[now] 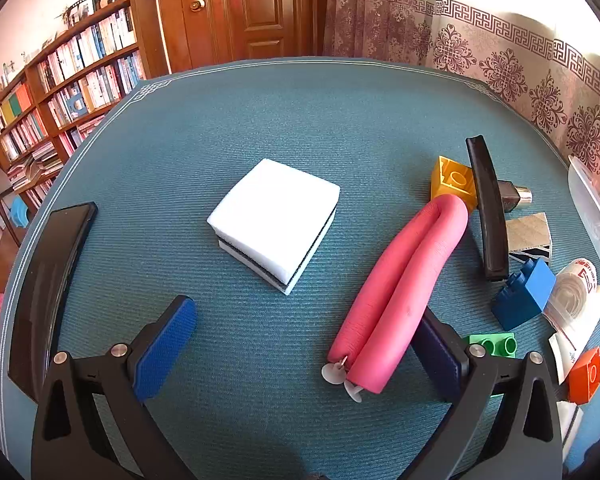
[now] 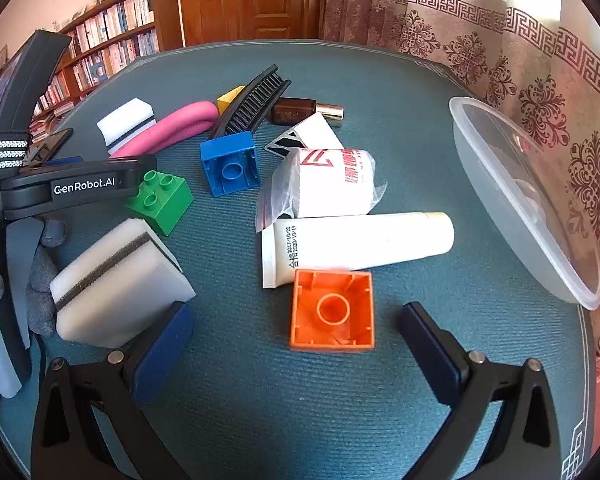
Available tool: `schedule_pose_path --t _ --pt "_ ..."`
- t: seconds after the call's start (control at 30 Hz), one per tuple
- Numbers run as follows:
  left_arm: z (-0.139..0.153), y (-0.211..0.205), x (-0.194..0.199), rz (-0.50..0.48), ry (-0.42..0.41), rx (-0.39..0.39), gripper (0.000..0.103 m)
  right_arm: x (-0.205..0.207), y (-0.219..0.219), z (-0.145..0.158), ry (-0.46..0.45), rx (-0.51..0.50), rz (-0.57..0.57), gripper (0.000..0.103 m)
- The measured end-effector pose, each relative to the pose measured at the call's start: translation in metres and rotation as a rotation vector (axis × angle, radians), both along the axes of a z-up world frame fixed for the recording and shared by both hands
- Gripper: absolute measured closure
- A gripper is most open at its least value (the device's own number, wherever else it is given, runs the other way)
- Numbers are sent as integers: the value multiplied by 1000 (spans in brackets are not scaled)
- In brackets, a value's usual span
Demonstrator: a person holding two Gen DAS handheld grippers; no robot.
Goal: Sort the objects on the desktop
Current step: 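Close the left gripper on the pink foam tube while the right gripper grasps the orange brick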
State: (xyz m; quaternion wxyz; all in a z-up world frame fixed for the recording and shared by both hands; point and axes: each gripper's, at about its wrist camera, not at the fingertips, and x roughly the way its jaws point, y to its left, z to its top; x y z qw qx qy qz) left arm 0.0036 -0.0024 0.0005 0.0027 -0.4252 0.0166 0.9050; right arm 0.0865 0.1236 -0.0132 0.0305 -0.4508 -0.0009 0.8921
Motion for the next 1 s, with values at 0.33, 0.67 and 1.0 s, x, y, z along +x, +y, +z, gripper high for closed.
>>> schedule_pose_path --t 0.33,0.67,1.0 --pt "1 1 5 9 4 -15 0 4 12 3 -24 -37 88 0" --pt "1 -2 5 2 2 14 0 3 15 4 -28 -42 111 0" --pt "5 7 9 -124 6 53 8 3 42 12 23 -163 41 0"
